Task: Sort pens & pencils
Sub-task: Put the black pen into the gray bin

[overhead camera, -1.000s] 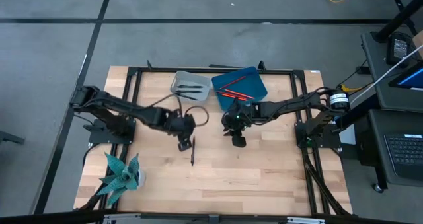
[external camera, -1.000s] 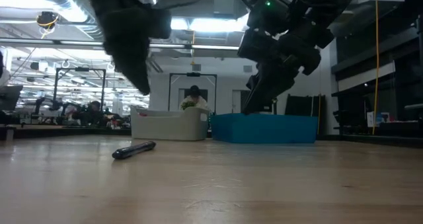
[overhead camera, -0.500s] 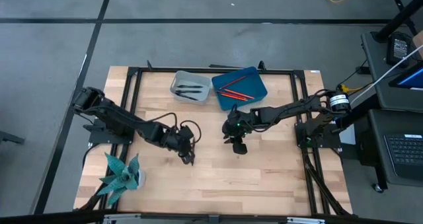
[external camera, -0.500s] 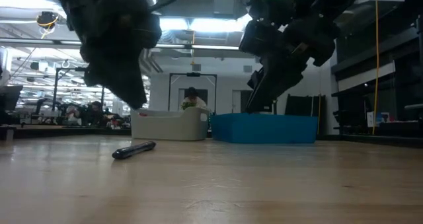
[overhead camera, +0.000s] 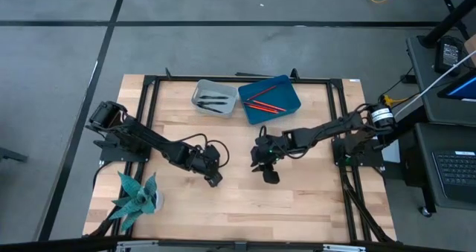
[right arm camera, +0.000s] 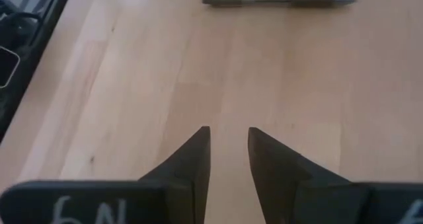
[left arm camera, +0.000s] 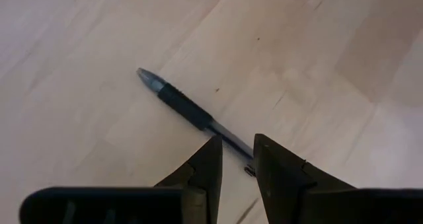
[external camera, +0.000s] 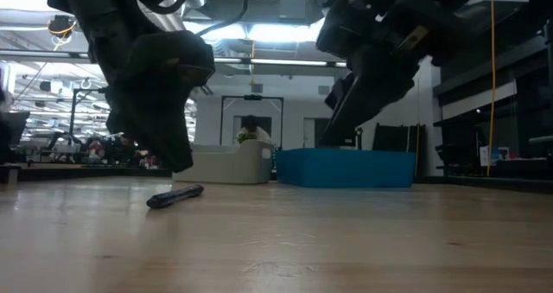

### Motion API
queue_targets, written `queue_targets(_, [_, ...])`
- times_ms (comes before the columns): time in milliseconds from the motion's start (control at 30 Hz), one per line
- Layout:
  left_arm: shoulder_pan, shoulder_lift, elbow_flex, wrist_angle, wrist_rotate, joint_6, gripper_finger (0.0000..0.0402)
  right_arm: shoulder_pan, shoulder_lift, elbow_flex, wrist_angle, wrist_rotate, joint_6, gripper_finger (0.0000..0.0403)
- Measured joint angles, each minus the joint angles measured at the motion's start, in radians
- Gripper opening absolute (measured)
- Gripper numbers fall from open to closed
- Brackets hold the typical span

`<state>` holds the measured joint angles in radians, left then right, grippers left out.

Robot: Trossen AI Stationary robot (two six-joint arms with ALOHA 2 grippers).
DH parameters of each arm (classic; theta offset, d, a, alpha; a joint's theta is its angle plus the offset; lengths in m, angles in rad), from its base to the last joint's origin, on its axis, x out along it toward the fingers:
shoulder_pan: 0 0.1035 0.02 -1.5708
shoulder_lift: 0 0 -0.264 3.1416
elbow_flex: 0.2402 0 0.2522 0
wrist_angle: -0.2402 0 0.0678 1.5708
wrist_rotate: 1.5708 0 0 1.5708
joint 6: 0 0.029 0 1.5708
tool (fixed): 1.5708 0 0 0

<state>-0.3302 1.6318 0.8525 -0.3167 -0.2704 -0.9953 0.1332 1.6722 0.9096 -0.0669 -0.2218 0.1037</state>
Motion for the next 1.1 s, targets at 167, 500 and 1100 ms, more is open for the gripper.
queue_targets(167, [0.0, 0.0, 0.0, -0.003, -0.001, -0.024, 0.0082, 0.036, 0.0, 0.0, -0.001, 0.054, 0.001, 0.0103])
queue_targets(500, [0.01, 0.054, 0.001, 0.014, 0.004, -0.026, 0.0082, 0.052, 0.0, 0.0, -0.004, 0.058, 0.005, 0.0103])
queue_targets(1100, [0.07, 0.1, 0.004, 0.059, 0.132, -0.077, 0.0082, 0.052, 0.0, 0.0, -0.006, 0.057, 0.001, 0.0103])
